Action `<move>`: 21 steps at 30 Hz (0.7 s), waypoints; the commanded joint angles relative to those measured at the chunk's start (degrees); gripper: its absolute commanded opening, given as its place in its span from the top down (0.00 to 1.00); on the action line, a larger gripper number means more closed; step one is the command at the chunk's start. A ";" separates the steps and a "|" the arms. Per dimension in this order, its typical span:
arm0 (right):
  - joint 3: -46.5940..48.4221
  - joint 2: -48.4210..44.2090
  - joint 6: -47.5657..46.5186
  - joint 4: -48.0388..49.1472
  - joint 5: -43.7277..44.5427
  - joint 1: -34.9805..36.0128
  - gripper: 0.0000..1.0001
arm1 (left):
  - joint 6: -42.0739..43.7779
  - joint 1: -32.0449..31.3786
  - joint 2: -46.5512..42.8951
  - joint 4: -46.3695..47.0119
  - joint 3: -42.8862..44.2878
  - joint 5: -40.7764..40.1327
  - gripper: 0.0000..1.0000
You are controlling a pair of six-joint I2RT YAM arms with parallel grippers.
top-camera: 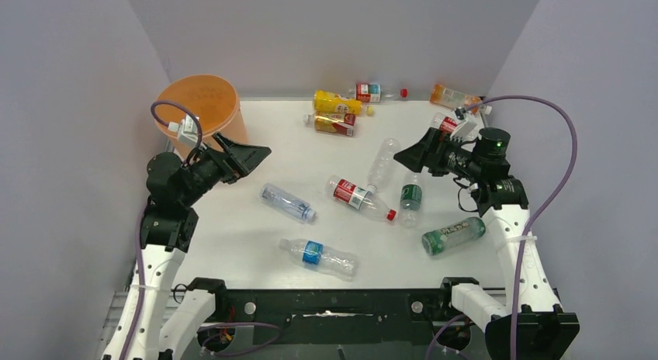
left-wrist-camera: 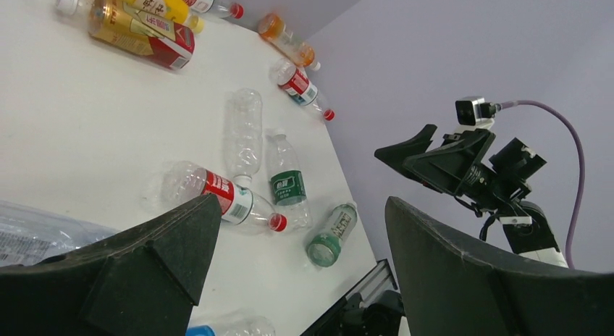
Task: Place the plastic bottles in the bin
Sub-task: Pick up the plastic bottle at the center of the board.
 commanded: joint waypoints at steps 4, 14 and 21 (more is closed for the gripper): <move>-2.09 -0.24 -0.18 1.16 -0.53 1.66 0.02 | 0.78 -0.11 -0.45 -8.75 2.72 3.38 0.16; -2.88 0.81 -3.51 1.74 4.02 6.50 0.02 | 2.92 -0.11 -1.18 -12.22 3.60 3.49 0.16; 1.51 5.38 -10.71 -5.82 22.17 20.77 0.01 | 3.67 -0.24 3.62 -13.88 7.82 2.20 0.16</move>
